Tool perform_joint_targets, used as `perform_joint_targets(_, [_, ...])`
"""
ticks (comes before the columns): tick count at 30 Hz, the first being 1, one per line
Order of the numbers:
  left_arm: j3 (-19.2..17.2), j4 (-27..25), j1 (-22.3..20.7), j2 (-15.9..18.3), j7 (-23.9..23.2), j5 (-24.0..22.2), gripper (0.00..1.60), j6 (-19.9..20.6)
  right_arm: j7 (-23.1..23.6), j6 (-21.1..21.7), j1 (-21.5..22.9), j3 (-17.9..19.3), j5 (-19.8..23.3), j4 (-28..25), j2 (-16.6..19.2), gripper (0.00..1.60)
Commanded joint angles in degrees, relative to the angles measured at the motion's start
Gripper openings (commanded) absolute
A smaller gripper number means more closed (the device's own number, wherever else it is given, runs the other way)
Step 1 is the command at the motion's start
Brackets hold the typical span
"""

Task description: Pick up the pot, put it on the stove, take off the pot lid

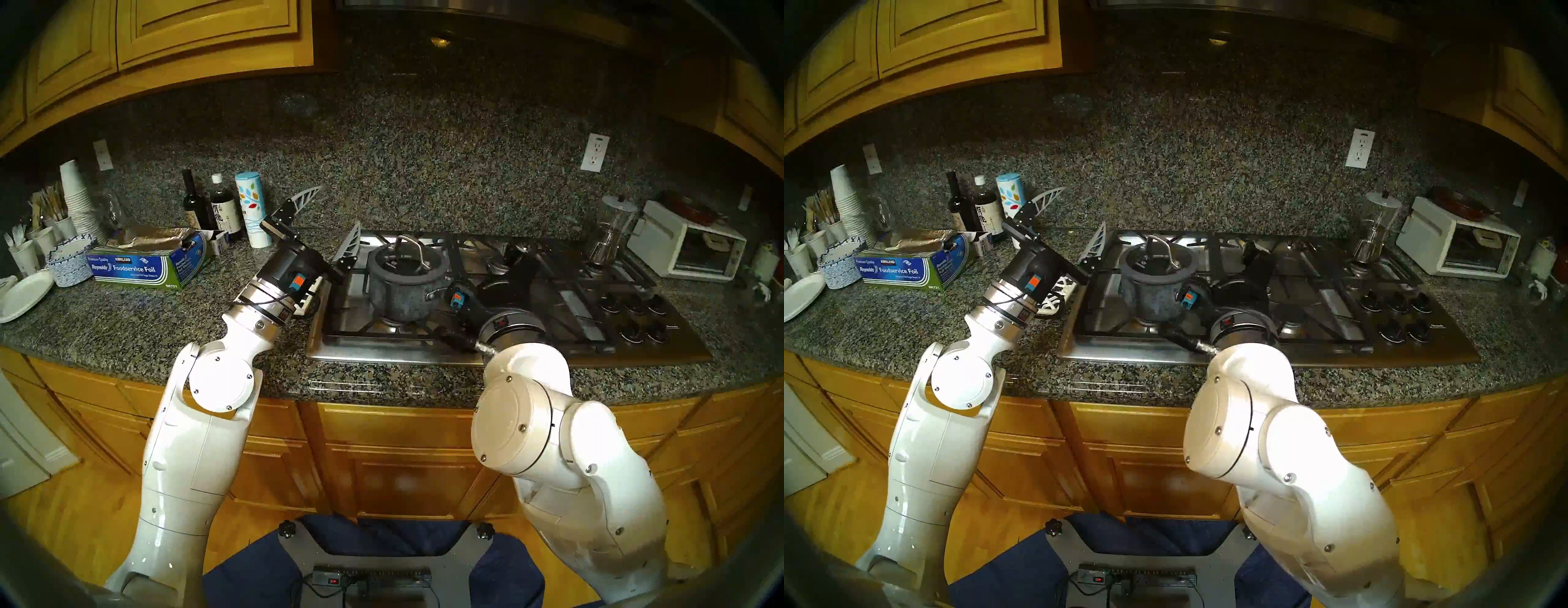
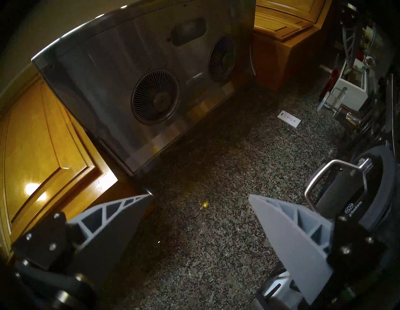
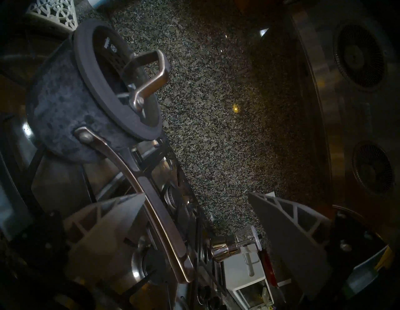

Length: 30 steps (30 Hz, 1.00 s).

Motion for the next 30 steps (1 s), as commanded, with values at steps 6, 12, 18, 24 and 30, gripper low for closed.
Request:
perform_joint_targets(6, [-0.68, 1.18, -7.16, 4.45, -2.83, 0.84, 1.60, -4.29, -0.96, -0.10, 0.47, -0.03, -1.65, -1.61, -0.56, 1.60])
perform_joint_targets(12, [-0.35, 2.20, -9.16, 6.12, -5.32, 1.31, 1.60, -6.34, -0.95, -0.10, 0.36, -0.06, -1.91, -1.61, -0.74, 1.60])
perform_joint_targets(18, [0.05, 2.92, -10.98, 7.67, -7.82, 1.38, 1.60, -8.60, -0.94, -0.10, 0.25, -0.09, -2.20, -1.61, -0.92, 1.60])
perform_joint_targets(24, [0.59, 3.37, -12.46, 9.19, -10.45, 0.84, 1.60, -10.78, -0.93, -0.10, 0.14, -0.12, -2.46, -1.61, -1.09, 1.60])
perform_joint_targets(30, [1.24, 3.92, -14.06, 10.14, -12.74, 0.25, 1.60, -12.44, -0.93, -0.10, 0.05, -0.16, -2.74, -1.61, -1.25, 1.60])
